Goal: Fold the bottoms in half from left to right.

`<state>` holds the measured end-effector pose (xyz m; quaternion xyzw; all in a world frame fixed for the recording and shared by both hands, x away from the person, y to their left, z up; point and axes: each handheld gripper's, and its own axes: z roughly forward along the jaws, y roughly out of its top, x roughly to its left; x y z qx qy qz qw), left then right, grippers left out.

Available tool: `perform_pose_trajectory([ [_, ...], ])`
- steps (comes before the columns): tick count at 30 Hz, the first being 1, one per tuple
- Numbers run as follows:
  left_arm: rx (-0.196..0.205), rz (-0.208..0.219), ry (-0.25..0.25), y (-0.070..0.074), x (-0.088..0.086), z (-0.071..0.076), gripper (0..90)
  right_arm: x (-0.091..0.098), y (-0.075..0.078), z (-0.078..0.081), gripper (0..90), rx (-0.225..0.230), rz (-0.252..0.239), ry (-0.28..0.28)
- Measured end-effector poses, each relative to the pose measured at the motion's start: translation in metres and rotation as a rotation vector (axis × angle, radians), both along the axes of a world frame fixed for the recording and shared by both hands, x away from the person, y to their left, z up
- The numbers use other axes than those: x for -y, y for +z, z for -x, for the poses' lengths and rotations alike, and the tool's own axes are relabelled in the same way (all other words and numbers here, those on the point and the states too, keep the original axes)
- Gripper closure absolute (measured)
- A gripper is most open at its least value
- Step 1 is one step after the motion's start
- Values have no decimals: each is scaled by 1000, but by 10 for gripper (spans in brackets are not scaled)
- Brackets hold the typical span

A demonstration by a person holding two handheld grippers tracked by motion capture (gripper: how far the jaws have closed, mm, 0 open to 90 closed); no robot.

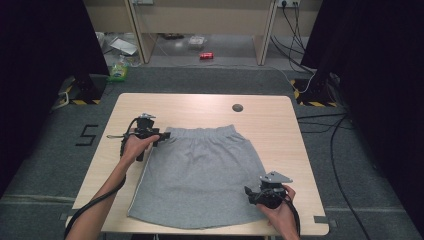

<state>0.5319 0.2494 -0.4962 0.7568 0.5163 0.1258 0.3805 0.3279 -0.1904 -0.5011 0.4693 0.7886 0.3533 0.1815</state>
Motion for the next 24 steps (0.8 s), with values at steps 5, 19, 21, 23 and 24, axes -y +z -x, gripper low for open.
perform_pose_trajectory([
  [5,-26,-8,11,-4,2,-7,408,0,-1,0,287,-6,2,1],
  [19,-81,-23,11,-5,14,-21,431,-2,-1,0,289,-6,4,7],
  [21,-84,-34,14,-6,17,-22,437,-2,-1,0,289,-4,6,11],
  [23,-89,-60,13,-5,19,-22,442,-2,-2,0,289,-6,7,9],
  [24,-93,-77,11,-4,21,-22,447,-2,-1,0,289,-8,6,9],
])
